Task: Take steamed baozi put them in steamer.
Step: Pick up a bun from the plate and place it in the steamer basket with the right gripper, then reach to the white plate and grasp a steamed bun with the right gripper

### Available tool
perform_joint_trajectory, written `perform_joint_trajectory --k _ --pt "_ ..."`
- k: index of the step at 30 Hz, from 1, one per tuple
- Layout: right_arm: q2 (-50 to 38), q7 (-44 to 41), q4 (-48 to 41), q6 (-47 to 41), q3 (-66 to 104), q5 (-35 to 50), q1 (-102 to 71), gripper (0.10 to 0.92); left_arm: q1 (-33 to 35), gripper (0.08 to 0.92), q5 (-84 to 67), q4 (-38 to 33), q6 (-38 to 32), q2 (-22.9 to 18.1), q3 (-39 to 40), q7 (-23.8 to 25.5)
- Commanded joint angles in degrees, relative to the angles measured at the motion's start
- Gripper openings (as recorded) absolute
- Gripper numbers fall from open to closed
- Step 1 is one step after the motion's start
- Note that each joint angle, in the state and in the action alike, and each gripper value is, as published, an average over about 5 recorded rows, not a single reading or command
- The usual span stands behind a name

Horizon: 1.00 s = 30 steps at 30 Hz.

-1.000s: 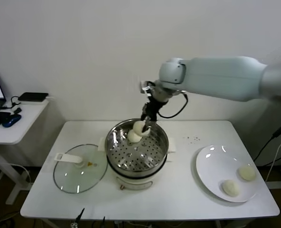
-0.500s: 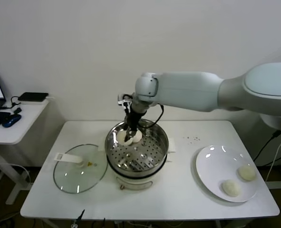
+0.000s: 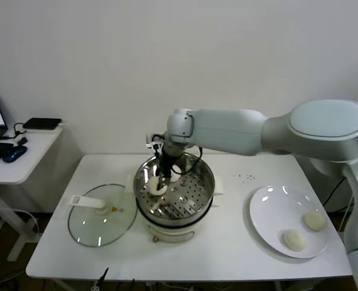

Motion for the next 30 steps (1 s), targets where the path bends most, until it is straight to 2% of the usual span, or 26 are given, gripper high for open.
perform_joint_trajectory --k 1,3,7,13,20,25,30 --pt "0.61 1.19 -0.91 -0.24 0.78 -1.45 -2.13 0.546 -0.14 0.823 0.18 0.16 0.08 -0.09 0.07 0.01" --pt "0.44 1.9 -0.92 -0.25 1.29 -1.46 -2.25 0.568 -0.17 0.823 0.29 0.24 0.04 -0.1 0.09 0.0" --pt "-0.76 2.08 0.12 -0.03 1.91 -0.6 -0.72 0.68 -0.18 0.823 0.37 0.26 0.02 -0.08 0.1 -0.03" --pt "-5.47 -2.2 4.58 3.1 -1.34 1.91 7.85 0.81 -0.19 0.823 0.5 0.25 0.04 -0.05 0.19 -0.04" --pt "-17.24 -9.34 14.71 8.66 -9.58 1.24 19.1 0.823 -0.38 0.823 1.45 1.35 -0.59 0.07 0.16 -0.26" --pt "-27.36 -9.92 23.05 10.29 -14.55 -3.4 22.77 0.823 -0.3 0.823 1.83 1.29 -0.64 -0.13 0.35 -0.33" --pt "-36.24 -9.2 27.69 11.61 -17.61 -8.84 22.4 0.823 -0.2 0.823 1.9 1.17 -0.47 -0.31 0.38 -0.26"
